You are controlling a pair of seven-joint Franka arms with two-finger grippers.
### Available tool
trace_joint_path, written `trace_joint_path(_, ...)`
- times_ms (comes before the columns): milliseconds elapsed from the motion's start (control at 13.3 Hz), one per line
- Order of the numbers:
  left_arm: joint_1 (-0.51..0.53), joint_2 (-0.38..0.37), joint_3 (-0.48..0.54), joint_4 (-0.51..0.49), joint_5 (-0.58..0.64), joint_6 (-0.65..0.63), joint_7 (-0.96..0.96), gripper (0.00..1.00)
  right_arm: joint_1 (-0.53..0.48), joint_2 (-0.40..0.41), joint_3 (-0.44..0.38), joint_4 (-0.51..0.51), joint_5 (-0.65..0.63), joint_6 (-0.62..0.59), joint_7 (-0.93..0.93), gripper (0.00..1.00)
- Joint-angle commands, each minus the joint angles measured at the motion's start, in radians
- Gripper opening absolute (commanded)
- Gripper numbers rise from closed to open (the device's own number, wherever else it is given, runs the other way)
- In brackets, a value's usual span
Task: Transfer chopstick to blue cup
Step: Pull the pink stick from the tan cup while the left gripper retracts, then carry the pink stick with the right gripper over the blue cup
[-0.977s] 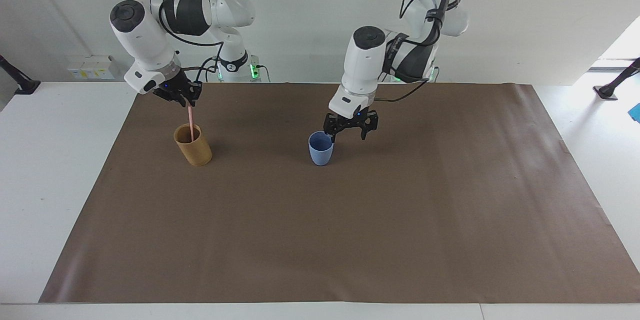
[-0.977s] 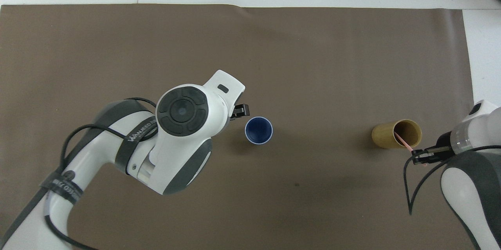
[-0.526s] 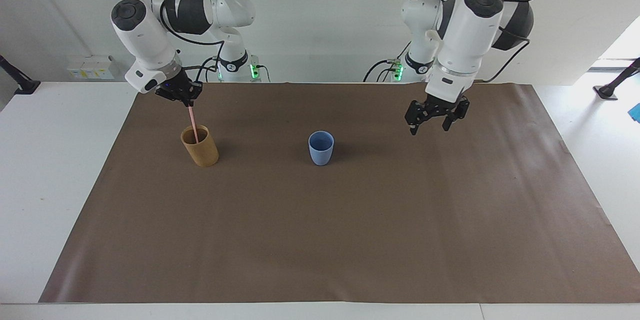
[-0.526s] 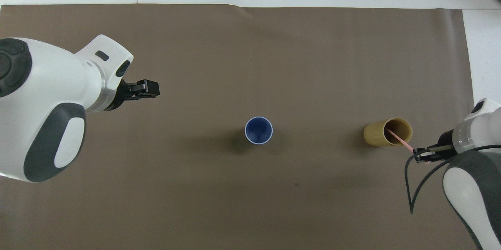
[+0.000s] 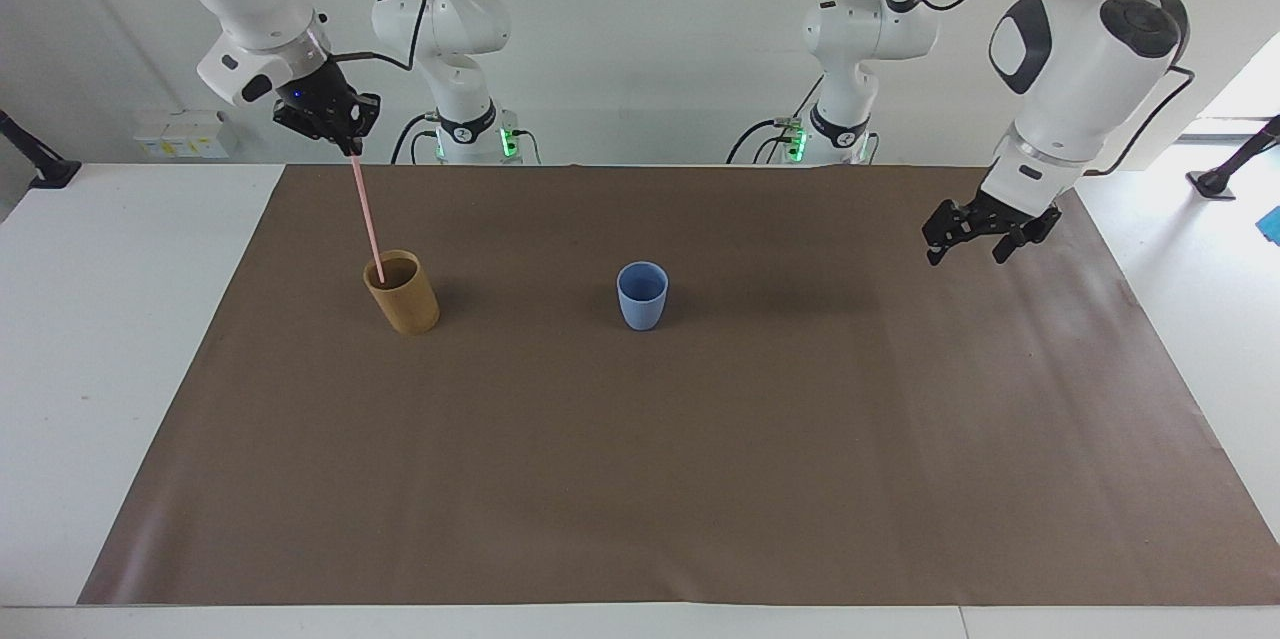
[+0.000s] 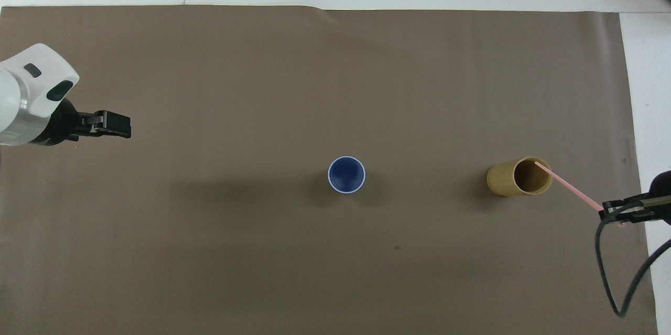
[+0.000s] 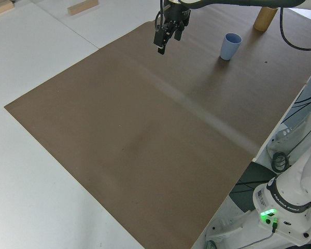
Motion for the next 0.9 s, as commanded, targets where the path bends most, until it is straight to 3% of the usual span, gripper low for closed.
trace_joint_path(0,0.025,-0.016,-0.008,0.115,-0.013,-0.155,0.074,1.00,-0.003,0.009,0.021,0.100,0.070,-0.089,0.088,0.00)
trace_joint_path(301,0.026,-0.017,-0.002,0.247,-0.002,-0.338,0.101,1.00,-0.003,0.011,0.125,0.117,0.273,-0.070,0.434,0.00)
trace_joint_path(451,0.027,-0.055,-0.008,0.240,-0.005,-0.338,0.085,1.00,-0.003,0.041,0.151,0.120,0.357,-0.059,0.580,0.00)
trace_joint_path(676,0.022,-0.052,-0.011,0.243,-0.006,-0.334,0.089,1.00,-0.003,0.048,0.295,0.126,0.452,0.018,0.810,0.00)
trace_joint_path(827,0.024,-0.054,-0.011,0.247,-0.006,-0.343,0.095,1.00,-0.003,0.078,0.340,0.129,0.489,0.093,0.902,0.00)
